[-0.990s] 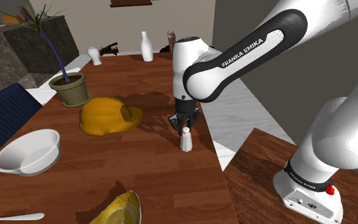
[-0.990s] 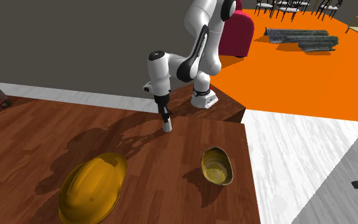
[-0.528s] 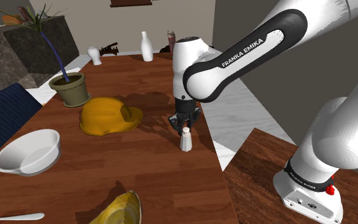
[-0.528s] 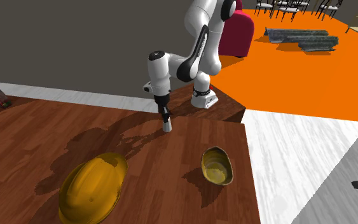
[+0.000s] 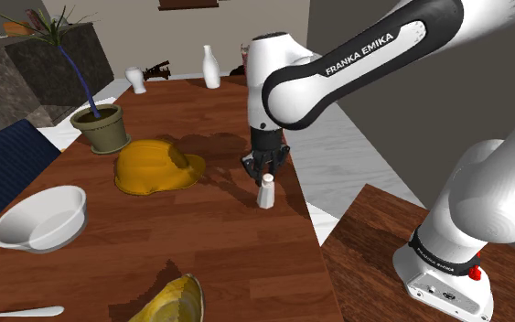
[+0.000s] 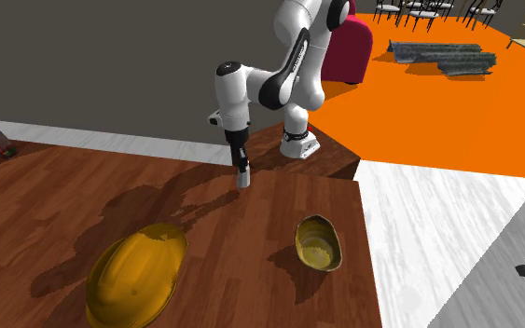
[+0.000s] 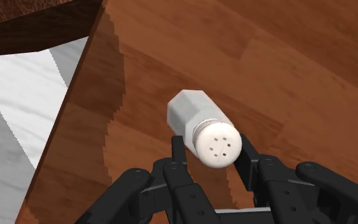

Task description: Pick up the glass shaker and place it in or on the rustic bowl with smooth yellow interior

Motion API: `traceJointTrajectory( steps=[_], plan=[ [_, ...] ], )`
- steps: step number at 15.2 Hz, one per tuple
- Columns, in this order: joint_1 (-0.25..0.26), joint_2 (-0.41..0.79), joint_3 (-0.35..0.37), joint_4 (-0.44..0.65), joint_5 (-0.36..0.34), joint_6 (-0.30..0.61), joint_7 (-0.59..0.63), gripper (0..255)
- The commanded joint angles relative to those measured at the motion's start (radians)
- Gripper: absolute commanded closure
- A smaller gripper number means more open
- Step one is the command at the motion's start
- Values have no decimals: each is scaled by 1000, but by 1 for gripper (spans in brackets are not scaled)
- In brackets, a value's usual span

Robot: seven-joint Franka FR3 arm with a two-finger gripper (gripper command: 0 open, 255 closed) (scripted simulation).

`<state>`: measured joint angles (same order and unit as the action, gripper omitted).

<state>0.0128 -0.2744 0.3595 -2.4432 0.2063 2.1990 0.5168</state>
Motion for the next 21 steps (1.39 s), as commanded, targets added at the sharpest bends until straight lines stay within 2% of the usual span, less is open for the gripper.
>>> traceJointTrajectory(
  steps=[1,21],
  plan=[
    [0,-17,-5,15,1,-32,-2,255],
    [-6,-99,-38,217,-9,-315,9,255]
  ],
)
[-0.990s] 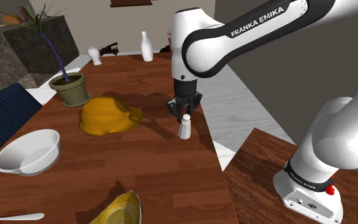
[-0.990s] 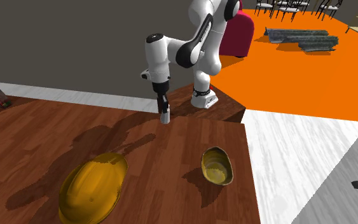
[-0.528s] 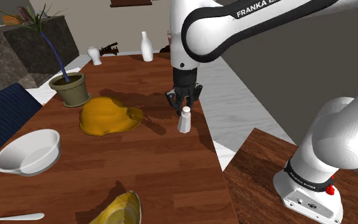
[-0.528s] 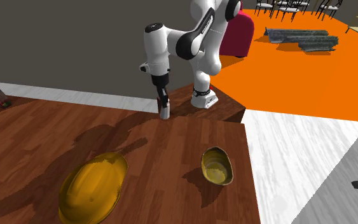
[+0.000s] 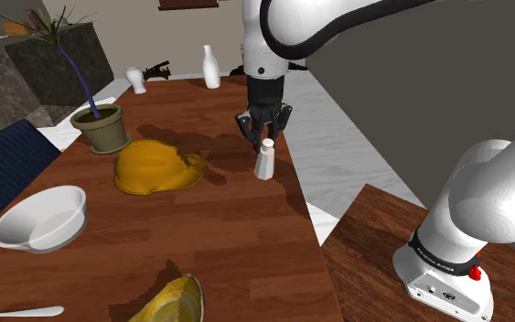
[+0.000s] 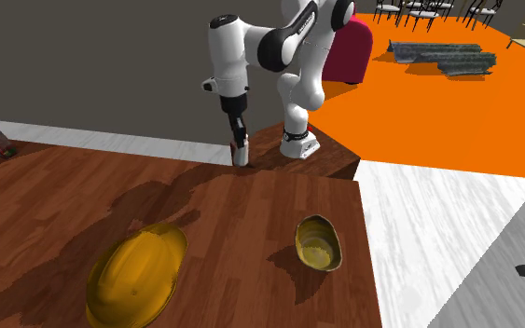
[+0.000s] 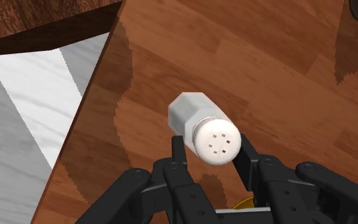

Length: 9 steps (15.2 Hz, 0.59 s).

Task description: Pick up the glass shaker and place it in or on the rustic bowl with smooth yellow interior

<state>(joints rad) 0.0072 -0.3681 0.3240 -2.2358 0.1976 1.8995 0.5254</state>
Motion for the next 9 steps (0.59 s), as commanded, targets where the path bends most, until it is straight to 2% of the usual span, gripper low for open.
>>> traceJointTrajectory(
  steps=[1,4,9],
  plan=[
    [-1,-7,-3,22,-1,-29,1,255],
    [-2,-9,-7,54,-3,-63,4,255],
    [35,45,84,129,5,-67,134,255]
  ],
)
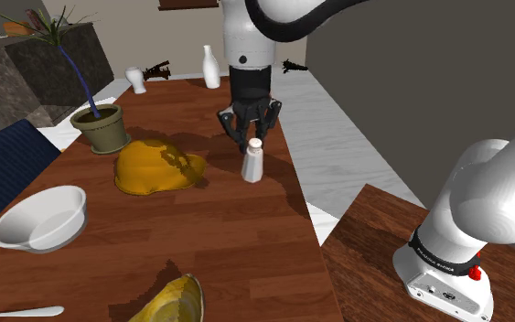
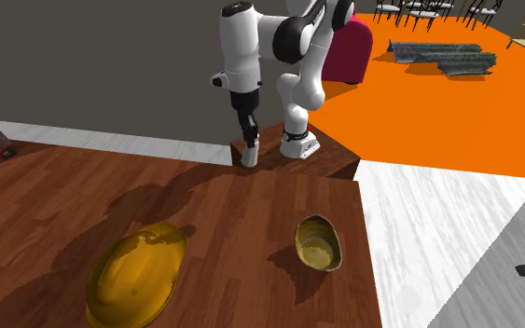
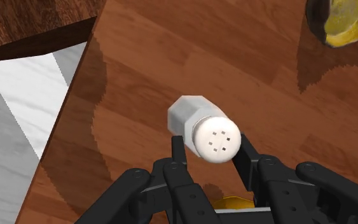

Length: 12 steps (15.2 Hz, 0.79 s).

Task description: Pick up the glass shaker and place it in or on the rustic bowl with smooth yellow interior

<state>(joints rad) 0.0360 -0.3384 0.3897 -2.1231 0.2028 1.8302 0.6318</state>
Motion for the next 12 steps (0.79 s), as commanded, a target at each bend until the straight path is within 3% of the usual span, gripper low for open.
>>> traceJointTrajectory(
  steps=[1,7,12],
  plan=[
    [13,30,37,35,-1,1,55,255],
    [51,142,151,168,-34,-6,226,255],
    [90,276,244,313,-107,-22,384,255]
  ],
)
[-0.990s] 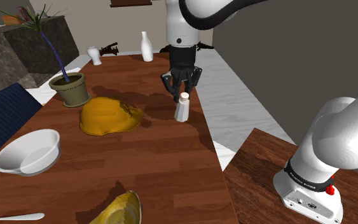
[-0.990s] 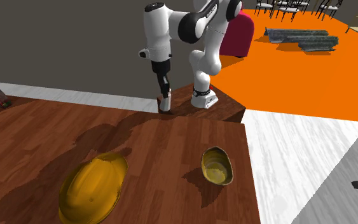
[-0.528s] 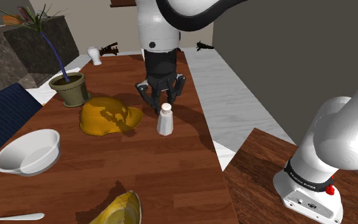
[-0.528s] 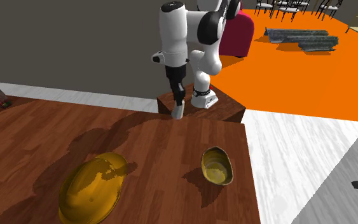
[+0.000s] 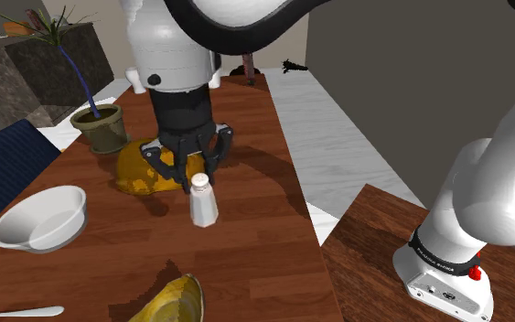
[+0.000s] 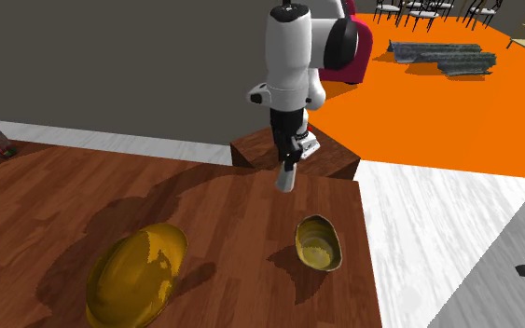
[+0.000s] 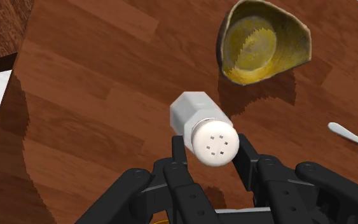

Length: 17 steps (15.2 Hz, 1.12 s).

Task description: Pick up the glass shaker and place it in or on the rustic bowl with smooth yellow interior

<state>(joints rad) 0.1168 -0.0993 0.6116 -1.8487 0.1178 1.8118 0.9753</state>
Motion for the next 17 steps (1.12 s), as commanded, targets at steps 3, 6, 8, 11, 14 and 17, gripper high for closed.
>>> traceJointTrajectory(
  steps=[3,6,8,11,14,17],
  plan=[
    [50,137,70,144,-89,-24,142,255],
    [110,252,106,267,-172,-56,244,255],
    [165,335,118,361,-232,-87,309,255],
    [239,427,119,462,-296,-115,371,255],
    [230,419,118,412,-291,-71,369,255],
    [223,415,117,366,-289,-29,368,255]
  ],
)
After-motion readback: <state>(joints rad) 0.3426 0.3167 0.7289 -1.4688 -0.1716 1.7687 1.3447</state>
